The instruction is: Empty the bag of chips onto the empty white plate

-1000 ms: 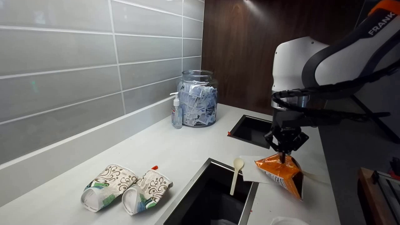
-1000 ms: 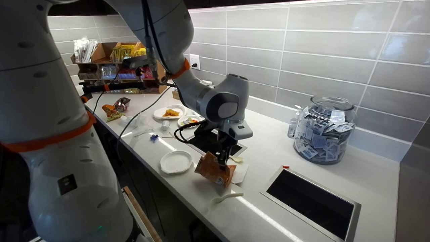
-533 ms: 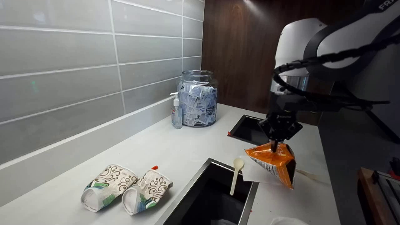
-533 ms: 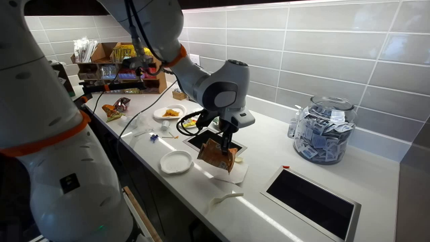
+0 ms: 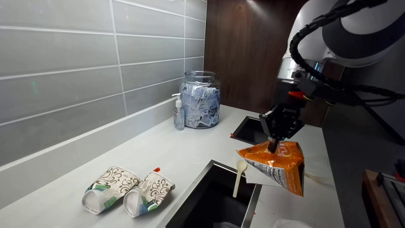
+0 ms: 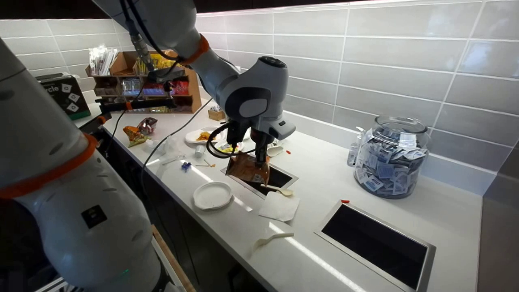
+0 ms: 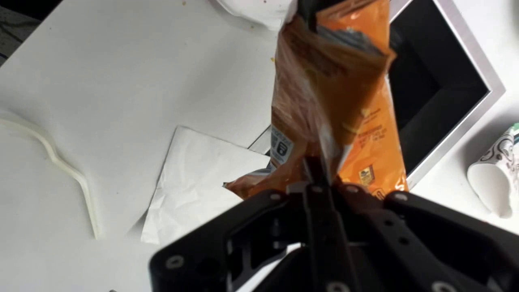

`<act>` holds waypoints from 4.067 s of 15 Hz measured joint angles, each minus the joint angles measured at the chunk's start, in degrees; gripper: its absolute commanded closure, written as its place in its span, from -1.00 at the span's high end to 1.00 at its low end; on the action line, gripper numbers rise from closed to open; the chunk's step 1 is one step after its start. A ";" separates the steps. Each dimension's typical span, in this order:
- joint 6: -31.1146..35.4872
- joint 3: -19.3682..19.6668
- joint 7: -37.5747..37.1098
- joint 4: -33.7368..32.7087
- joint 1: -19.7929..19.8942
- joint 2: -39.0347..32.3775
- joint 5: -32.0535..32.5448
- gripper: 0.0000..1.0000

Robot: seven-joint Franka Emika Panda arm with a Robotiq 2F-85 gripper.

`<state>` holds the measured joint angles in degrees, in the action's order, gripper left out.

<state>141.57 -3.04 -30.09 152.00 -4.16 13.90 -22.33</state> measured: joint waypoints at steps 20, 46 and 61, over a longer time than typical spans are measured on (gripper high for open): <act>27.23 -0.13 27.90 4.94 -16.44 2.49 -4.91 -1.00; 13.01 27.83 87.42 5.31 -44.66 13.36 -37.92 -1.00; -2.29 26.02 110.37 5.19 -38.65 13.56 -48.15 -0.98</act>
<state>139.28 22.98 80.28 157.19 -42.81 27.46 -70.49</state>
